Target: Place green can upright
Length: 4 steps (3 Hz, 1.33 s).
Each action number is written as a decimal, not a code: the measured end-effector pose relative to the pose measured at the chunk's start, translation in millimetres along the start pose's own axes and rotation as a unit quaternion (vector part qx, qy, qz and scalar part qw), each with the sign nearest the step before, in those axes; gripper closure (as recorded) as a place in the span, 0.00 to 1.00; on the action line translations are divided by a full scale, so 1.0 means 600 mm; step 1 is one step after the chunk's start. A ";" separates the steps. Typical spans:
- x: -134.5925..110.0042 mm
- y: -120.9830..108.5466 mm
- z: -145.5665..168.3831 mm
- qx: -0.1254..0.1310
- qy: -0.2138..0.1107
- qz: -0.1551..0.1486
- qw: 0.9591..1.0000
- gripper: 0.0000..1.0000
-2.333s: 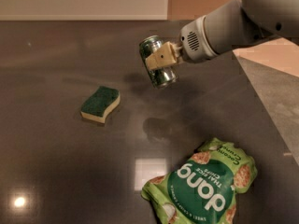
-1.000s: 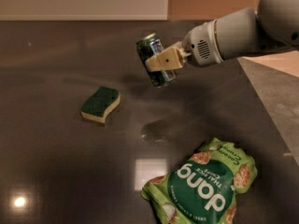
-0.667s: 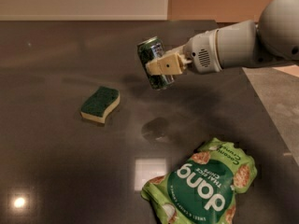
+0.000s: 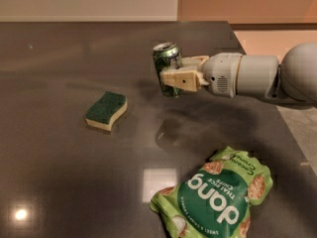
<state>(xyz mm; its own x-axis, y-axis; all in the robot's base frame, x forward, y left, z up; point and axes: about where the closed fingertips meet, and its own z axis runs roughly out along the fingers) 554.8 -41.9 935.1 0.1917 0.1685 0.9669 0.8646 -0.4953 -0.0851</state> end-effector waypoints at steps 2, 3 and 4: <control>-0.027 0.009 -0.008 -0.010 0.056 -0.016 0.998 1.00; -0.049 0.016 -0.006 -0.011 0.067 -0.007 0.998 1.00; -0.067 0.023 0.000 -0.008 0.077 -0.002 0.997 1.00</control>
Offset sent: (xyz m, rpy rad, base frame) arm 0.0003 -0.0222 -0.0285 0.1151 -0.1437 -0.0351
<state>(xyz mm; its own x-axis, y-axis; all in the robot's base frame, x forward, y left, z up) 559.0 -55.5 895.2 0.1123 0.0381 0.9929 0.8571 -0.5093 -0.0774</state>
